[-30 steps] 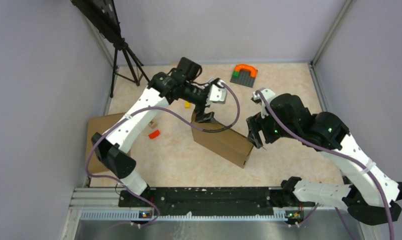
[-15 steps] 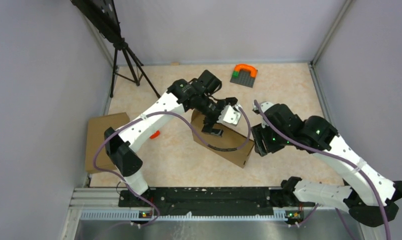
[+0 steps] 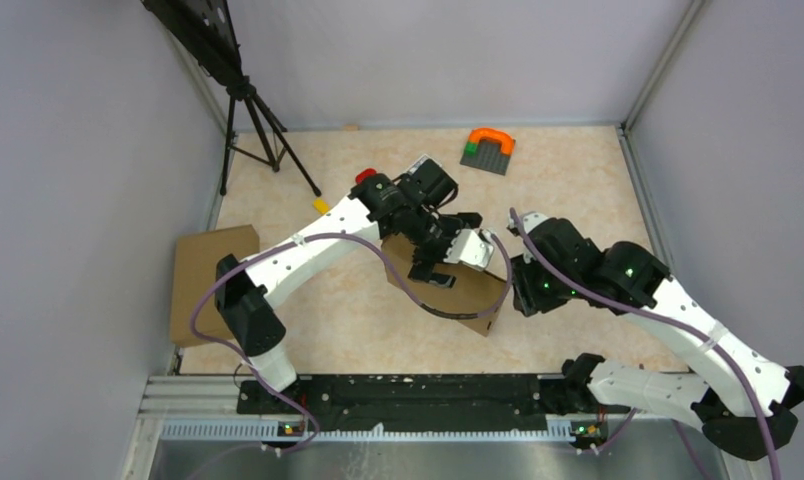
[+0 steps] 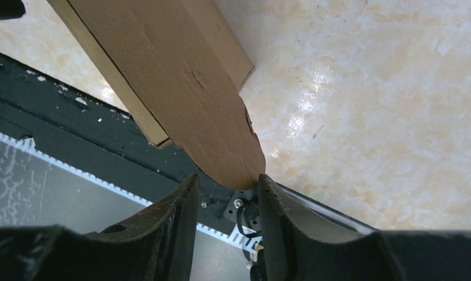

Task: Fold the paper box

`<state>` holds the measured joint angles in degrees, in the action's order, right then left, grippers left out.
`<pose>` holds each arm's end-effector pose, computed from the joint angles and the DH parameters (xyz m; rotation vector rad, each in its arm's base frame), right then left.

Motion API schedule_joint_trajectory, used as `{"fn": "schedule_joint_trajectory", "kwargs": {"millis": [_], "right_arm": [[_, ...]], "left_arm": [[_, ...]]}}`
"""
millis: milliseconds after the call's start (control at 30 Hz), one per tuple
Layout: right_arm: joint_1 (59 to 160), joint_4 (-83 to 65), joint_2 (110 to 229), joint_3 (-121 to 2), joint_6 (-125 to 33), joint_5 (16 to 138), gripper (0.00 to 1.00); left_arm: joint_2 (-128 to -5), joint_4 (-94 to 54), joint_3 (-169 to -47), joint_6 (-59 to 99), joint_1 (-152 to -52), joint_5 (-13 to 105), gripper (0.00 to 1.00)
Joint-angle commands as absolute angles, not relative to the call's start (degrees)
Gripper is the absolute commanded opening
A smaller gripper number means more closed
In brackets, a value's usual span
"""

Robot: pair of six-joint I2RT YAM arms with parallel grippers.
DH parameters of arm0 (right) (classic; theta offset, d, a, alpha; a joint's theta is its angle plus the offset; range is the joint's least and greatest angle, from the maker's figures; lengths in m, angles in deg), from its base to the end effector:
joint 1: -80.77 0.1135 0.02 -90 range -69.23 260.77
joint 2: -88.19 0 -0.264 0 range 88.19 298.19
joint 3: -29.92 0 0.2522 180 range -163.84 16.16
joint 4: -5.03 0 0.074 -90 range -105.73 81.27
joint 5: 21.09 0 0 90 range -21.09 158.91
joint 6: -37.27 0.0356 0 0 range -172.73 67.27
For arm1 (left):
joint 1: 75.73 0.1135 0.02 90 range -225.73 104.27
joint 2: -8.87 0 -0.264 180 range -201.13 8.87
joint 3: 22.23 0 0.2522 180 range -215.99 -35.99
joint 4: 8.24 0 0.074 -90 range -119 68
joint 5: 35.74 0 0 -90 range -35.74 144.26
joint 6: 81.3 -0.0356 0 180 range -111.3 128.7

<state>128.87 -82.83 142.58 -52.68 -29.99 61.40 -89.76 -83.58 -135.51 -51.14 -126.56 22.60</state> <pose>0.0995 0.1039 0.3530 -0.5302 2.5691 0.2720 0.2095 -0.2868 0.3473 2.1762 1.2780 -0.6597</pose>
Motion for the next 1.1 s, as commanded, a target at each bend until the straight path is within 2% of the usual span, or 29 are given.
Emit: {"fn": "schedule_joint_trajectory", "kwargs": {"millis": [0,333,600,733,1067], "right_arm": [[128.5,-77.6,141.5,-52.1,-28.6,60.2,0.38],[128.5,-72.1,142.6,-50.6,-28.4,60.9,0.26],[128.5,-74.2,143.2,-51.6,-28.5,58.7,0.28],[128.5,-74.3,142.7,-51.7,-28.9,56.6,0.27],[128.5,-72.3,143.4,-52.6,-29.4,55.3,0.17]], "left_arm": [[-88.9,-81.7,-134.0,-48.9,-127.7,24.7,0.99],[-89.8,-81.9,-132.7,-42.9,-129.3,29.5,0.98],[-91.0,-82.3,-133.8,-37.8,-130.8,32.7,0.95],[-92.5,-82.8,-135.8,-33.3,-132.0,36.9,0.90],[-93.3,-83.3,-137.6,-27.1,-132.4,38.4,0.79]]}}
